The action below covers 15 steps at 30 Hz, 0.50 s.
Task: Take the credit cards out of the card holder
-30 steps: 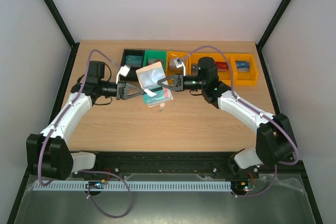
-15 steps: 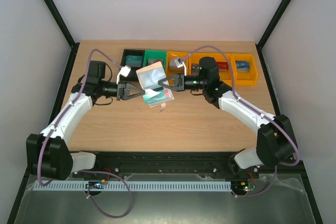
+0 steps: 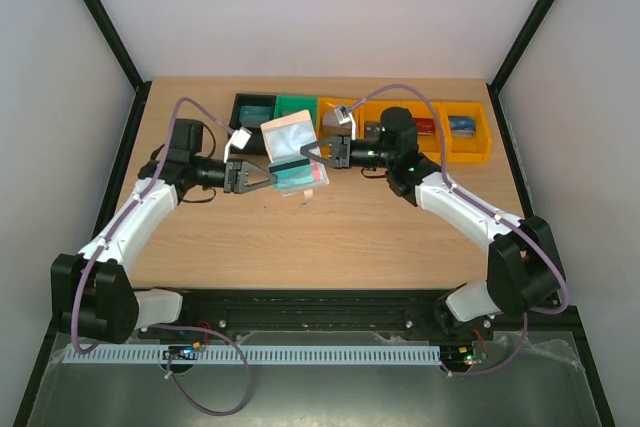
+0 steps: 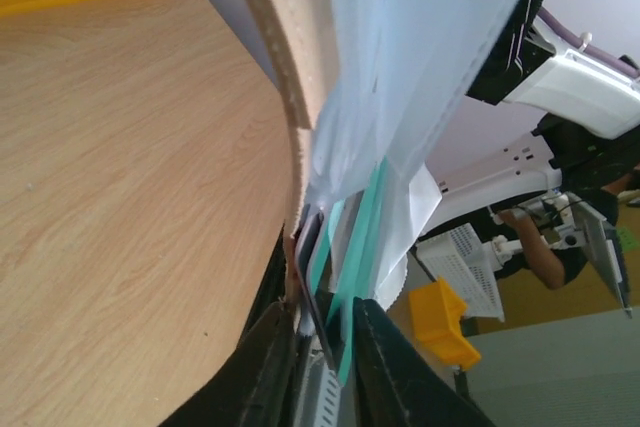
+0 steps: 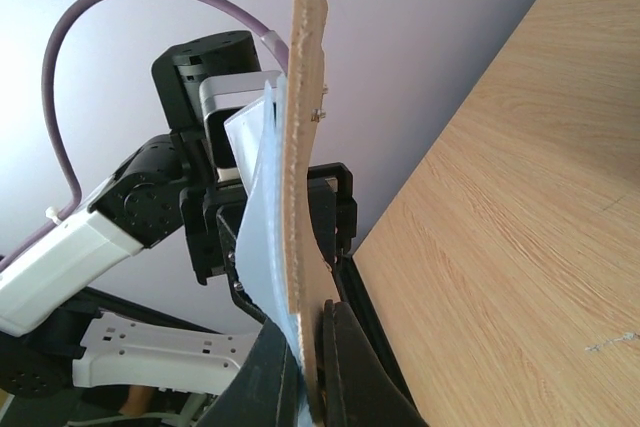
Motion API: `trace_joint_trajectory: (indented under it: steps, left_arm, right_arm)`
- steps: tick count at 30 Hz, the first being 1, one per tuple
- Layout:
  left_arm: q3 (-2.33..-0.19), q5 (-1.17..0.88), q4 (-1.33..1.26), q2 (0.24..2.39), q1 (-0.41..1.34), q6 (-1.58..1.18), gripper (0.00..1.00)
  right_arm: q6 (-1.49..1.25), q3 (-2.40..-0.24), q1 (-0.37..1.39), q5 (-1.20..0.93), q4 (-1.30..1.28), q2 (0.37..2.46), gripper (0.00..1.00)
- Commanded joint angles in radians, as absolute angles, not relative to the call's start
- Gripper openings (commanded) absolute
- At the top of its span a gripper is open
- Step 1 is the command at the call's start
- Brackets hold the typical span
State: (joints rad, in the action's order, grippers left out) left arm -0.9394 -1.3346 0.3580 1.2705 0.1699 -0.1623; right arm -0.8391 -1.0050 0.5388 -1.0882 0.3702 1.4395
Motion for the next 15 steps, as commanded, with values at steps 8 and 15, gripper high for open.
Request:
trace_joint_trajectory:
  steps: [8, 15]
  left_arm:
    - [-0.919, -1.353, 0.346, 1.250, 0.153, -0.160, 0.02]
    - [-0.909, -1.355, 0.346, 1.246, 0.143, -0.155, 0.02]
  right_arm:
    - [-0.753, -1.050, 0.526, -1.086, 0.301, 1.425, 0.02]
    - [-0.723, -1.039, 0.465, -1.091, 0.247, 1.383, 0.02]
